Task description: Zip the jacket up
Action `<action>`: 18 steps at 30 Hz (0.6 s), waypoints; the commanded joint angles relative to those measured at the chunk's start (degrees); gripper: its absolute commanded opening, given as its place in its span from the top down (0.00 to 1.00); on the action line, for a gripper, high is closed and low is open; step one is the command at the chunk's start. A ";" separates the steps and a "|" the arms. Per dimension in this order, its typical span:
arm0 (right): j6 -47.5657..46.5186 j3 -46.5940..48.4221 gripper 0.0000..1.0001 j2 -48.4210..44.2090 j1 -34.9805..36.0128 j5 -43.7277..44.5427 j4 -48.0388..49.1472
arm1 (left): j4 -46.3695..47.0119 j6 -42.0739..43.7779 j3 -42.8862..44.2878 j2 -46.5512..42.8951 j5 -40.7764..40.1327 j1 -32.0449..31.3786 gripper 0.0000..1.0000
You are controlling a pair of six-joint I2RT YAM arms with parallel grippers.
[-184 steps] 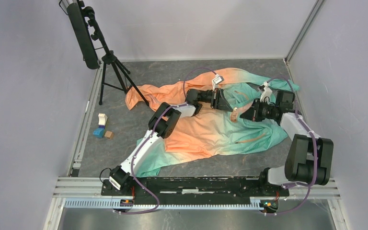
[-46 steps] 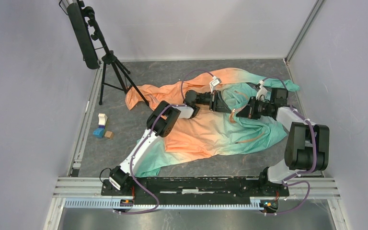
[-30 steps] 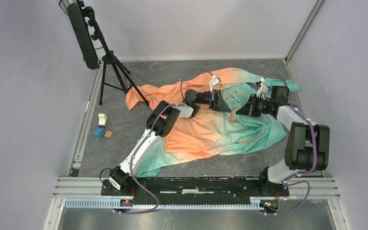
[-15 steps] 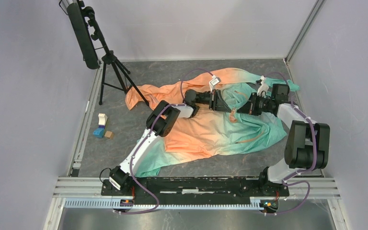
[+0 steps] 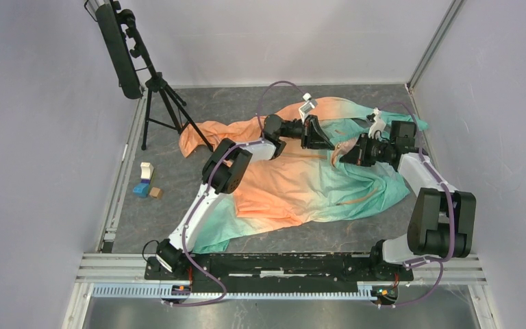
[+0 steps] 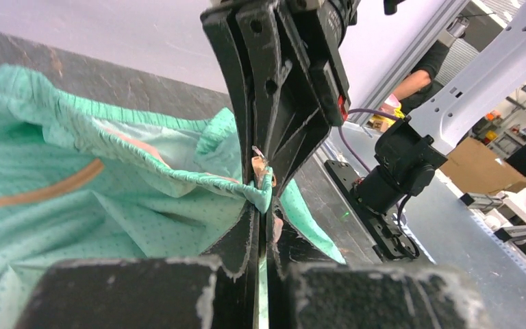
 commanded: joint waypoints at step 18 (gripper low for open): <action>-1.26 5.70 1.00 -3.11 -1.70 -1.74 -3.93 | -3.91 6.07 8.13 1.18 6.51 0.32 0.98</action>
